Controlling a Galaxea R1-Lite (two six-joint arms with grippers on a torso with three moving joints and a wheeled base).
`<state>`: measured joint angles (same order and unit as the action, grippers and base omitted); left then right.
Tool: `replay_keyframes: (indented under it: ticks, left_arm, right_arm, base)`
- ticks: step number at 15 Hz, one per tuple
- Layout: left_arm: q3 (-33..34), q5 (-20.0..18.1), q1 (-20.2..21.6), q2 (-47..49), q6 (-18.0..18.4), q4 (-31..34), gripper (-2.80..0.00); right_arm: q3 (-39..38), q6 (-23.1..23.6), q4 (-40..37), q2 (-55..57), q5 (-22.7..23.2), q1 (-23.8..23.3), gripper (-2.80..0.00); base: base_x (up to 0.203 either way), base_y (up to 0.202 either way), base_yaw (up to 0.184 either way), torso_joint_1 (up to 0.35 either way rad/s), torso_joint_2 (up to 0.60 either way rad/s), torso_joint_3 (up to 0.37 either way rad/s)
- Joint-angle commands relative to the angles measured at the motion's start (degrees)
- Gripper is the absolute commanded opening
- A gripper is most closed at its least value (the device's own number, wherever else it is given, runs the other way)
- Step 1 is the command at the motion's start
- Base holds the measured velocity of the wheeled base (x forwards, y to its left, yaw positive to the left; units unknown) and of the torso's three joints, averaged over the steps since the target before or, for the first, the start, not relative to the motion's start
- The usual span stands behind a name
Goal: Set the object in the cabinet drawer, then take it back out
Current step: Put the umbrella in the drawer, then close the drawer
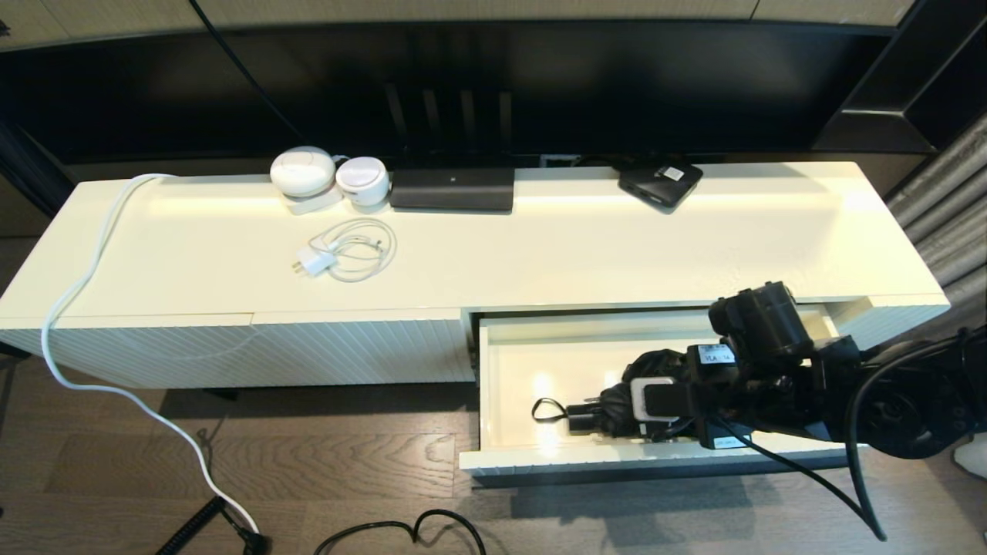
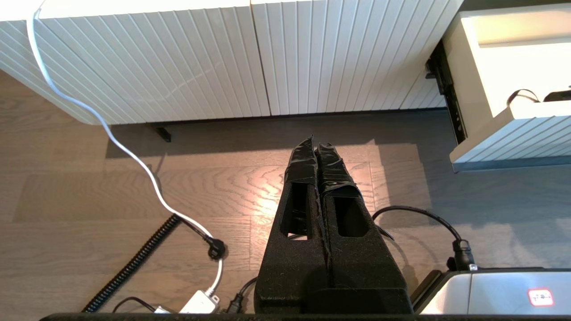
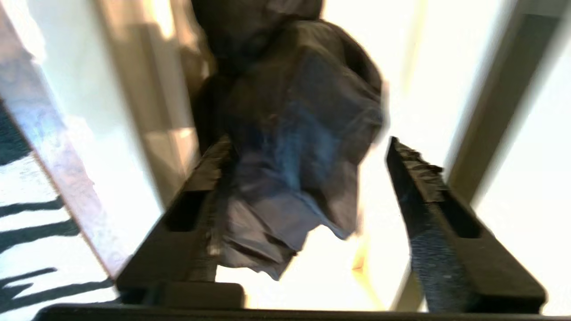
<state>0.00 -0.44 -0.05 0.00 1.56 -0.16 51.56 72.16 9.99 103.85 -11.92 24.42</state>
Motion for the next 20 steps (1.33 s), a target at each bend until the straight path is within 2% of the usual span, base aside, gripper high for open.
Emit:
replay_keyframes:
  ticks: [1,5,8,11,15,16,18,20]
  left_arm:
    - [0.09,0.00,0.05,0.09,0.02,-0.02,-2.80]
    - [0.09,0.00,0.04,0.09,0.02,-0.02,-2.80]
    - [0.09,-0.09,-0.04,0.09,0.02,-0.02,-2.80]
    - [0.09,-0.05,0.03,0.09,-0.03,-0.02,-2.80]
    - [0.09,0.00,-0.04,0.09,0.02,-0.02,-2.80]
    - [0.09,0.00,0.05,0.09,-0.06,-0.02,-2.80]
    - [0.09,0.00,0.01,0.09,0.02,-0.02,-2.80]
    - [0.09,0.00,0.05,0.09,0.02,-0.02,-2.80]
  right_arm:
    - [1.29,0.32,-0.08,-2.04,-0.10,0.02,0.00]
    - [2.28,0.05,-0.06,-9.24,0.01,0.88,0.00]
    - [-0.36,-0.74,-0.18,-16.92,-0.10,2.03,0.00]
    - [-3.87,-4.27,-1.09,-22.68,-0.15,2.63,0.00]
    - [-7.73,-6.80,-6.84,-31.22,-0.52,4.50,0.00]
    - [-8.13,-7.73,-7.86,-32.82,-0.78,4.91,-2.80]
    - [-8.32,-9.12,-10.48,-35.28,-1.67,5.68,-2.80]
    - [-9.40,-9.25,-16.23,-38.37,-1.38,6.15,-2.80]
  base:
    - [0.000,0.000,0.000,0.000,0.00,0.000]
    - [0.000,0.000,0.000,0.000,0.00,0.000]
    - [0.000,0.000,0.000,0.000,0.00,0.000]
    - [0.000,0.000,0.000,0.000,0.00,0.000]
    - [0.000,0.000,0.000,0.000,0.00,0.000]
    - [0.000,0.000,0.000,0.000,0.00,0.000]
    - [0.000,0.000,0.000,0.000,0.00,0.000]
    - [0.000,0.000,0.000,0.000,0.00,0.000]
